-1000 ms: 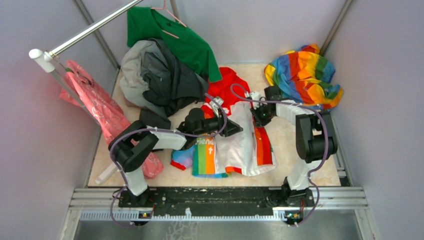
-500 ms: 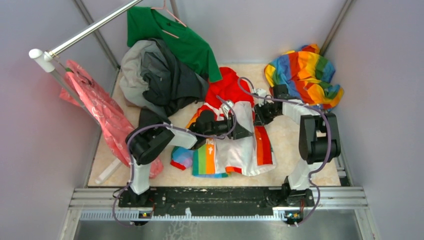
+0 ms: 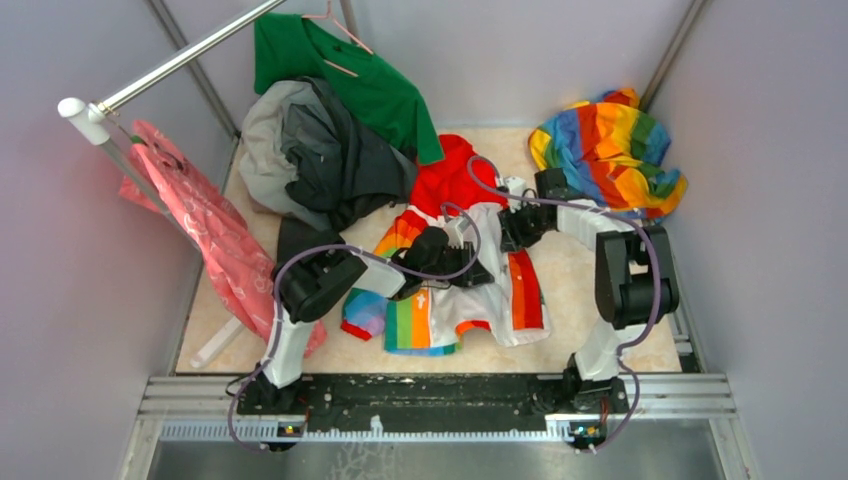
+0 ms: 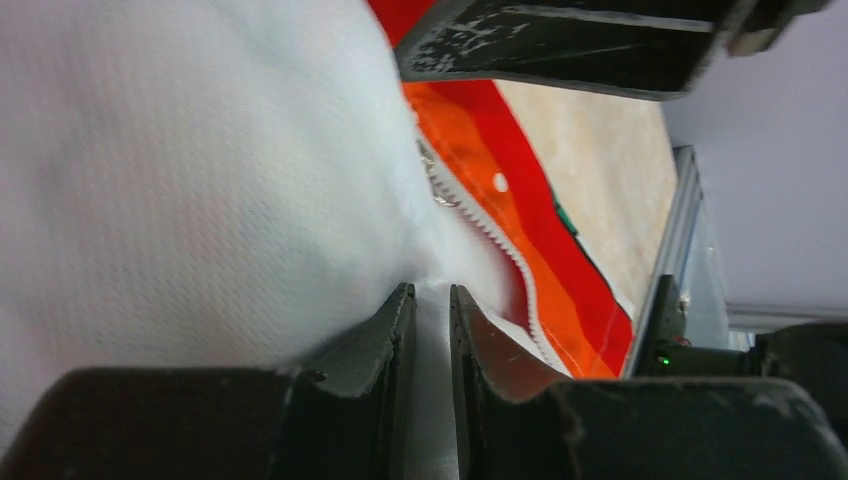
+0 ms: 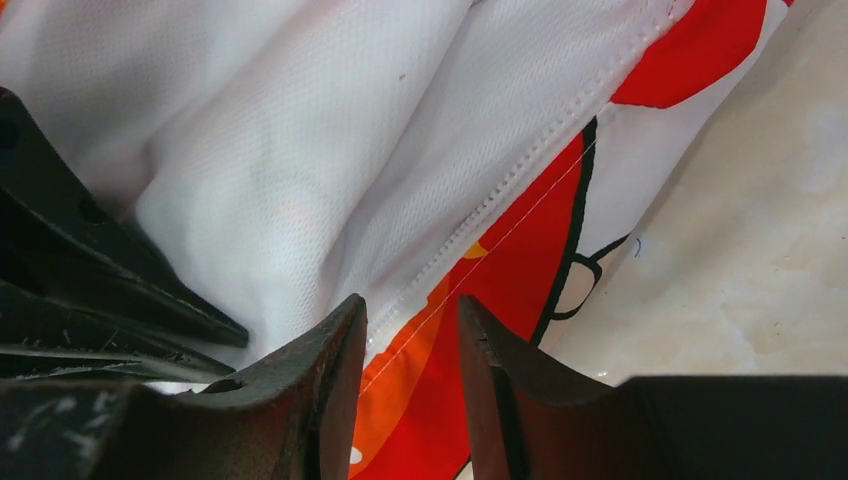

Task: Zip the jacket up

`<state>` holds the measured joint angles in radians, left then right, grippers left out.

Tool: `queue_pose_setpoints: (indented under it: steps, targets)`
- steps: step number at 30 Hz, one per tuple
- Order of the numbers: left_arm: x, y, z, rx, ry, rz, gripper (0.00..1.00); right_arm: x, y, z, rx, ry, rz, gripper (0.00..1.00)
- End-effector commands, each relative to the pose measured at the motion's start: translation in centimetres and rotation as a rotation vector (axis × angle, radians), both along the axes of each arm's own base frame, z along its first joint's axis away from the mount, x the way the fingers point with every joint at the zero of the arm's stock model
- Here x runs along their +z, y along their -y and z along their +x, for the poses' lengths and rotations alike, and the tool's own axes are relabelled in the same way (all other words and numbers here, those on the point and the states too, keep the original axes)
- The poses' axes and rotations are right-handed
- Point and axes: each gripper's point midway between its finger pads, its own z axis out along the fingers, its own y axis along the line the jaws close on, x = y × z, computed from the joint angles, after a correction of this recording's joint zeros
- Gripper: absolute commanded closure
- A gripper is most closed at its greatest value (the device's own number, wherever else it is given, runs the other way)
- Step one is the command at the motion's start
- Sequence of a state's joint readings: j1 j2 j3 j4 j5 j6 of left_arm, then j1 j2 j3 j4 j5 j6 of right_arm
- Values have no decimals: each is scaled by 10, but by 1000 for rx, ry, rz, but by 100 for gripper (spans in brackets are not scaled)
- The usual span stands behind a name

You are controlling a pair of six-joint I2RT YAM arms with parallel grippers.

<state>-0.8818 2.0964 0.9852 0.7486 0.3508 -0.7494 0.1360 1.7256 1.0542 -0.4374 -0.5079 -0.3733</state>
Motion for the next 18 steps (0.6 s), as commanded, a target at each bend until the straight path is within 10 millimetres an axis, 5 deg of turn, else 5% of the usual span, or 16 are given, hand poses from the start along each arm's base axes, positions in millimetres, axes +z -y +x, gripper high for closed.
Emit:
queue_pose_setpoints:
  steps: [1, 18]
  targets:
    - [-23, -18, 12, 106, 0, 147, 75, 2, 5, 18, -41, 79, -99, 60]
    - [-19, -10, 3, 41, 20, 96, 74, -16, -2, 17, -33, 98, -265, 62]
